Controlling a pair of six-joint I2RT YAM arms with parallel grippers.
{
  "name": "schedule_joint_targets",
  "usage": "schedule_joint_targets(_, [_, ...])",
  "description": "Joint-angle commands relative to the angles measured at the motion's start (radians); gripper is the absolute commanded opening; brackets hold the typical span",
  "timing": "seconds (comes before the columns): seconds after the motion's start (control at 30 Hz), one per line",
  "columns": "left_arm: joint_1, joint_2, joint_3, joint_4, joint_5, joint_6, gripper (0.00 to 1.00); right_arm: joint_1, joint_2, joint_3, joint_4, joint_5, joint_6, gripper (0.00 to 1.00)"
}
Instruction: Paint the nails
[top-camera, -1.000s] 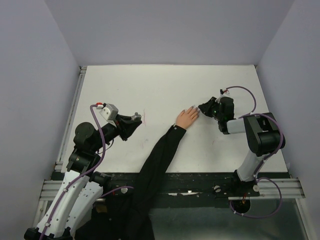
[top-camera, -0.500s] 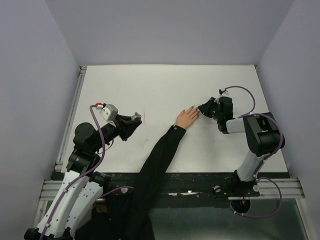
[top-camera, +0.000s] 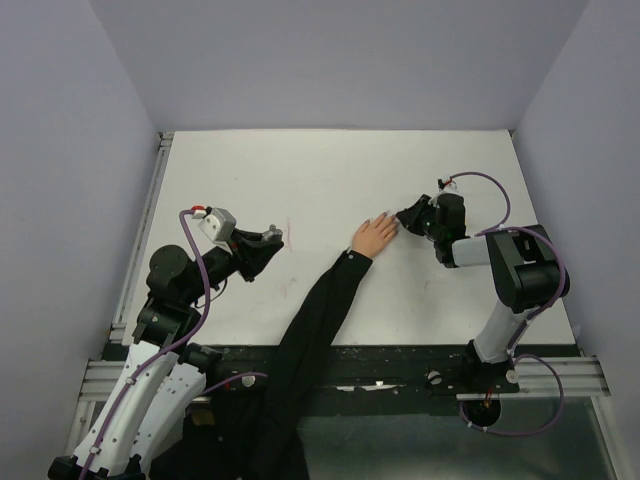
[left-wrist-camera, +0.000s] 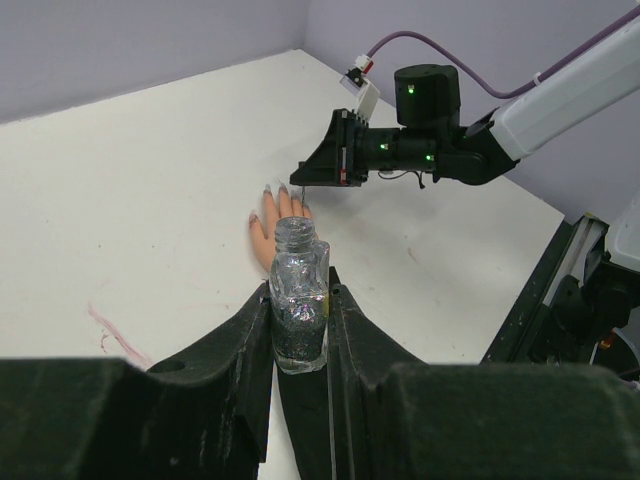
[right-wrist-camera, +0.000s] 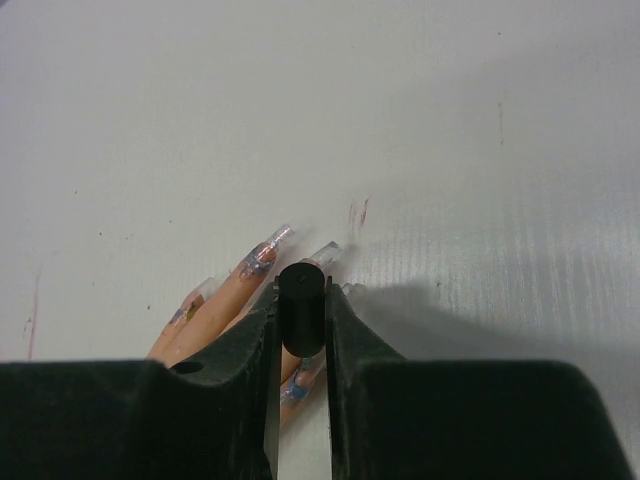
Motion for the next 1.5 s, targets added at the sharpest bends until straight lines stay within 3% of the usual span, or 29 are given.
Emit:
schedule_joint_targets(0.0, [-0.006,-0.011,0.035,0.028,0.004,0.006,0.00,0.010,-0.016,-0.014,-0.002,0.040,-0.015,0.01])
schedule_joint_targets(1.47, [-0.006,-0.016,0.032,0.028,0.004,0.006,0.00,0.016,-0.036,-0.037,0.021,0.152,0.010,0.01])
